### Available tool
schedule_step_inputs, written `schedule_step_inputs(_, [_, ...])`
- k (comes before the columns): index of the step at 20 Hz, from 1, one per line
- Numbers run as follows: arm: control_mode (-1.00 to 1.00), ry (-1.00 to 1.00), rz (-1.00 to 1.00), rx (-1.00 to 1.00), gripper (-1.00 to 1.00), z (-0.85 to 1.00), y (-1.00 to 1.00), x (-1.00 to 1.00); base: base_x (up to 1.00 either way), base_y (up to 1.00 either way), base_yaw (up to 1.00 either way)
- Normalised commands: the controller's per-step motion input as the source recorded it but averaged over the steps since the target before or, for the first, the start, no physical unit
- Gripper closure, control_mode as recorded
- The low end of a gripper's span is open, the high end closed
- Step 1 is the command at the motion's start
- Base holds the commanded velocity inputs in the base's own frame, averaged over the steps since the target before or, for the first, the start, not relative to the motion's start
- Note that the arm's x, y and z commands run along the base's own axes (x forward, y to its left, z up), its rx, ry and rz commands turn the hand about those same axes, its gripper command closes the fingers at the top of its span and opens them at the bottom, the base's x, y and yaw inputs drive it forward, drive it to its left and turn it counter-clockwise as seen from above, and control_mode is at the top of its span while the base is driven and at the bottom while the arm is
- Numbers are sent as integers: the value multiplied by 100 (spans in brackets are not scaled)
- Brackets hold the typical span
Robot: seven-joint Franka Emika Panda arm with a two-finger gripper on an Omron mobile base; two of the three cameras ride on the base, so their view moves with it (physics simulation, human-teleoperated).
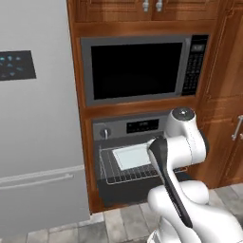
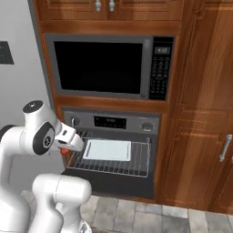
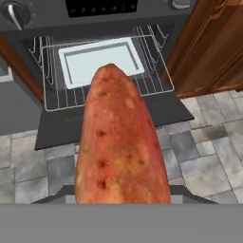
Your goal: Place the sweet potato on the rack of the oven.
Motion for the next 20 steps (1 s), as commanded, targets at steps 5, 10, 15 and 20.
schedule_step_inputs(5, [100,0,0,0,100,0,0,0,28,76,-31])
schedule_step_inputs(10, [100,0,0,0,100,0,0,0,24,28,-4])
schedule_step_inputs(15, [100,0,0,0,100,0,0,0,58,0,1])
schedule_step_inputs(20, [100,0,0,0,100,0,0,0,58,29,0])
